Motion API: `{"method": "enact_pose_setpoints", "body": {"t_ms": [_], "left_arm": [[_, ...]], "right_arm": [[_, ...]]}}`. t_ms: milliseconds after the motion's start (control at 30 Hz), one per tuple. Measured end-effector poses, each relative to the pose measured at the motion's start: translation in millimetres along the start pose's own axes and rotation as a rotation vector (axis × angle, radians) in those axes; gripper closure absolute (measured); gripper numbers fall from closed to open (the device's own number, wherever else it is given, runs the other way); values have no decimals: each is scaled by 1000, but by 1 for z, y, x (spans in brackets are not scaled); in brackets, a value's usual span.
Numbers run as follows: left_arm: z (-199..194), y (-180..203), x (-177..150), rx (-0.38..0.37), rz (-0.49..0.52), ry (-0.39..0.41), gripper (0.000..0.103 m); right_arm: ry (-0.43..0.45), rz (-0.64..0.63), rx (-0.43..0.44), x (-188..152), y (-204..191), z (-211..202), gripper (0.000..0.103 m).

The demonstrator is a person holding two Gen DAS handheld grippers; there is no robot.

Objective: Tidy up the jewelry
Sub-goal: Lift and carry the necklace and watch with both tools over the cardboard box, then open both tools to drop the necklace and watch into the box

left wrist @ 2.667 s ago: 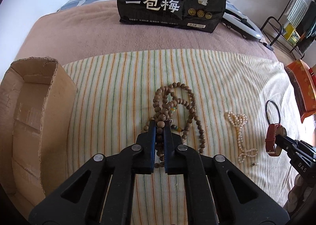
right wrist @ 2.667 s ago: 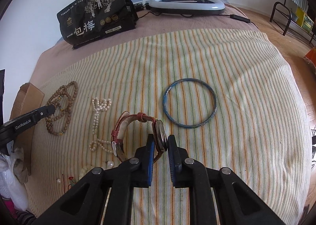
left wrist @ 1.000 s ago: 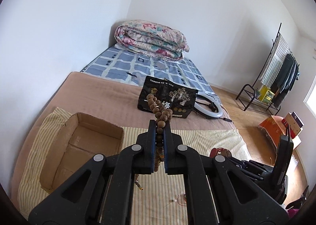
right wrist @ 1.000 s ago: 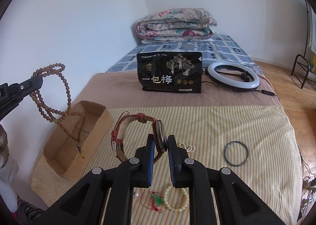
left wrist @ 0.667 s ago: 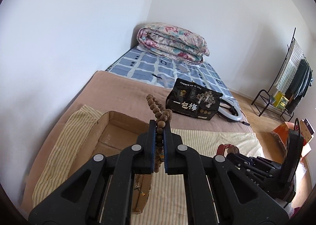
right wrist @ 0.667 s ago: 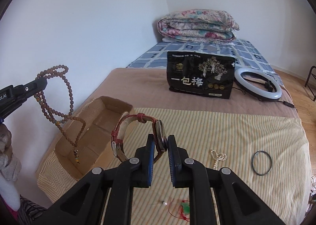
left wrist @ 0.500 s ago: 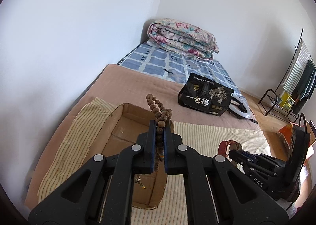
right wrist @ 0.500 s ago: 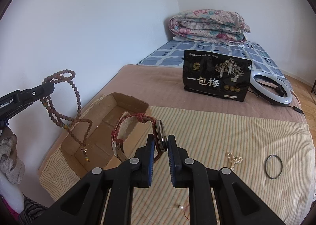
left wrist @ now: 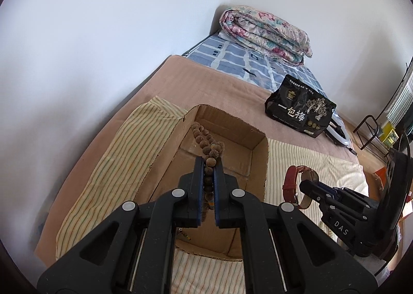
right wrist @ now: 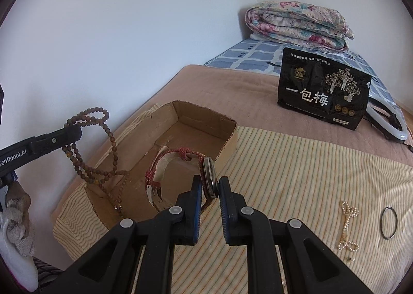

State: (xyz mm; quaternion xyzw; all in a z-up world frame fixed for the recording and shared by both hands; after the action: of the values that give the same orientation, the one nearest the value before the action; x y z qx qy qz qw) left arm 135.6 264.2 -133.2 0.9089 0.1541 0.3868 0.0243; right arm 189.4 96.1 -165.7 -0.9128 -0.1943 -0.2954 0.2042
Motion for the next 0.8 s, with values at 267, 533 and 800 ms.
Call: {"method": "enact_pose_setpoints", "body": {"t_ms": [267, 533, 800], "left_arm": [[14, -14, -14, 30, 6, -46, 99], [31, -27, -27, 52, -2, -106, 99], [36, -20, -31, 38, 23, -135, 99]], "right_arm": [[-29, -4, 23, 0, -17, 31, 92], [-58, -16, 30, -6, -26, 52, 92], [-73, -15, 44, -7, -29, 65, 88]]}}
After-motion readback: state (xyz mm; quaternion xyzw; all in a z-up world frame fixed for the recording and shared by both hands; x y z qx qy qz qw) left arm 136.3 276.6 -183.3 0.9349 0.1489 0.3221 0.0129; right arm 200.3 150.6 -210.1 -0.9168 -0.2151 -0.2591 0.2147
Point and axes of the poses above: each gripper's, at about its wrist camera, not at the fingertips, and z roughly the way its jaws point, y to its right, x to its top, the point moved 10 cm from there along z, roughly the way its jaws point, and after that the axes turned 8 degrees about z, right-handed, at the moved point
